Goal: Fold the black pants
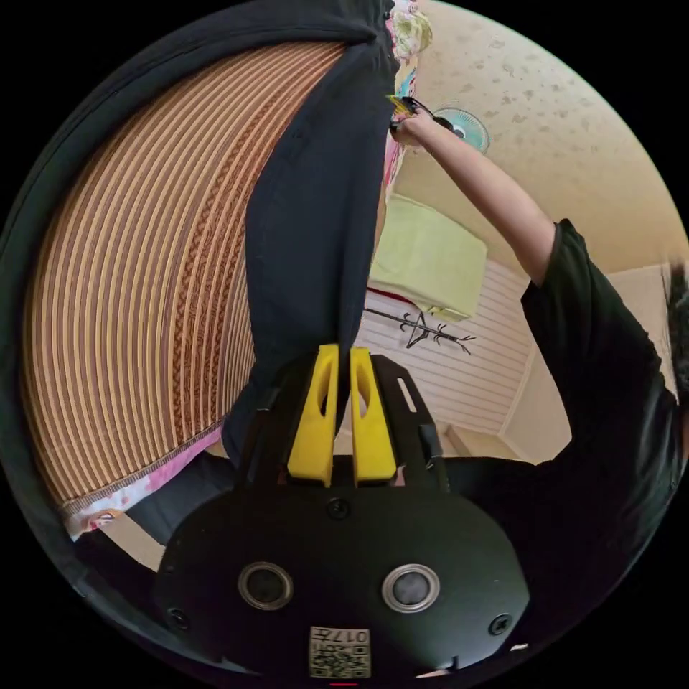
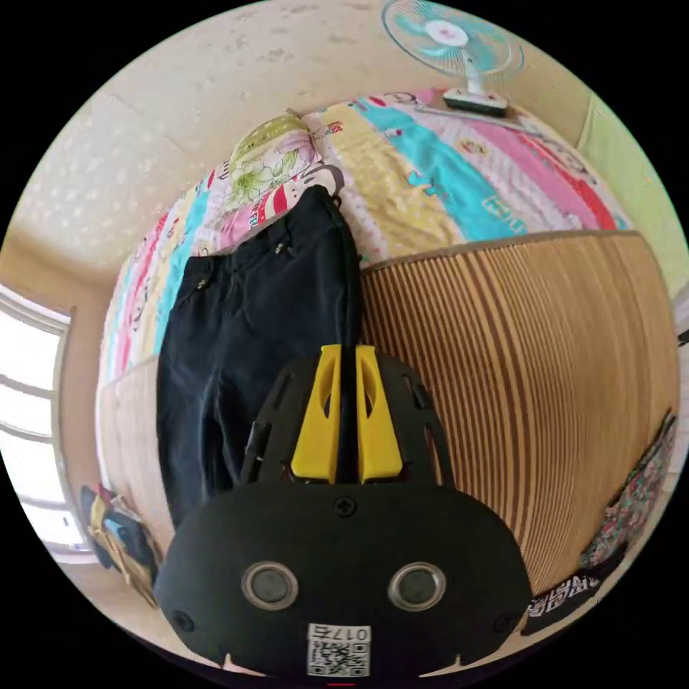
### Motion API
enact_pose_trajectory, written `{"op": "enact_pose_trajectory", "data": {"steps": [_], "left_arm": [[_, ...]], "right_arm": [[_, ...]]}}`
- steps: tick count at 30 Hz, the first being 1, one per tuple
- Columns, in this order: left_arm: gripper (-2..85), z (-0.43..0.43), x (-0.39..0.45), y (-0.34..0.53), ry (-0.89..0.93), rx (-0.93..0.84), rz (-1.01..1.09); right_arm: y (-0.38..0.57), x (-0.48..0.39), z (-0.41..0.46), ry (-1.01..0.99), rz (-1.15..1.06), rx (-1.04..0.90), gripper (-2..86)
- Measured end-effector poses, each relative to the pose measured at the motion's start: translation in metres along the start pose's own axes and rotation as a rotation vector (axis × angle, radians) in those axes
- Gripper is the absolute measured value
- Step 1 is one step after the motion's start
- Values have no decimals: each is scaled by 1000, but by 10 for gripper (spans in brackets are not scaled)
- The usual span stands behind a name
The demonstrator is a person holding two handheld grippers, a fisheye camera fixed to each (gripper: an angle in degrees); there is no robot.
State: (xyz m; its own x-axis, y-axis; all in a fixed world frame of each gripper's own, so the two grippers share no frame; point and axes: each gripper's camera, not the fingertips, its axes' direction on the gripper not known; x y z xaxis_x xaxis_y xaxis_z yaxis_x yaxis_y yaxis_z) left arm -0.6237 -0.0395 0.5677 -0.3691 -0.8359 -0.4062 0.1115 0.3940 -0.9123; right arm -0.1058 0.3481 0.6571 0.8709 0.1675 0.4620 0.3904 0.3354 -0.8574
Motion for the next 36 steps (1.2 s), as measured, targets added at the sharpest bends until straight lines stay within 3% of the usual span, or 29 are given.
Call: {"op": "enact_pose_trajectory", "data": {"steps": [3, 5, 7, 11, 14, 17, 21, 25, 29, 32, 36], "left_arm": [[24, -41, -2, 20, 49, 125, -11], [25, -71, -4, 29, 84, 173, -38], [28, -105, -4, 37, 70, 216, -56], [38, -186, -5, 53, -160, 333, -74], [44, -217, -28, 52, -331, 310, -133], [41, -228, -45, 52, -254, 295, -142], [36, -220, -25, 52, -188, 217, -11], [36, -230, -2, 69, -82, 294, 82], [55, -231, -29, 80, -356, 219, -166], [77, -240, -20, 81, -288, 243, -92], [83, -214, -15, 54, -481, 65, 6]], "right_arm": [[8, -138, -8, 104, -404, -3, 36], [23, -206, -12, 121, -533, 46, 36], [27, -255, -4, 62, -546, 22, 38], [28, -306, 56, -212, -441, -185, 52], [49, -290, 60, -351, -296, -173, 63], [97, -265, 34, -466, -337, -203, 59], [198, -206, -20, -394, -497, -278, 60], [283, -135, -56, -443, -371, -327, 66], [373, -84, -49, -601, -161, -483, 91], [416, -70, -39, -784, -27, -554, 110], [474, -78, -49, -873, 50, -551, 78]]}}
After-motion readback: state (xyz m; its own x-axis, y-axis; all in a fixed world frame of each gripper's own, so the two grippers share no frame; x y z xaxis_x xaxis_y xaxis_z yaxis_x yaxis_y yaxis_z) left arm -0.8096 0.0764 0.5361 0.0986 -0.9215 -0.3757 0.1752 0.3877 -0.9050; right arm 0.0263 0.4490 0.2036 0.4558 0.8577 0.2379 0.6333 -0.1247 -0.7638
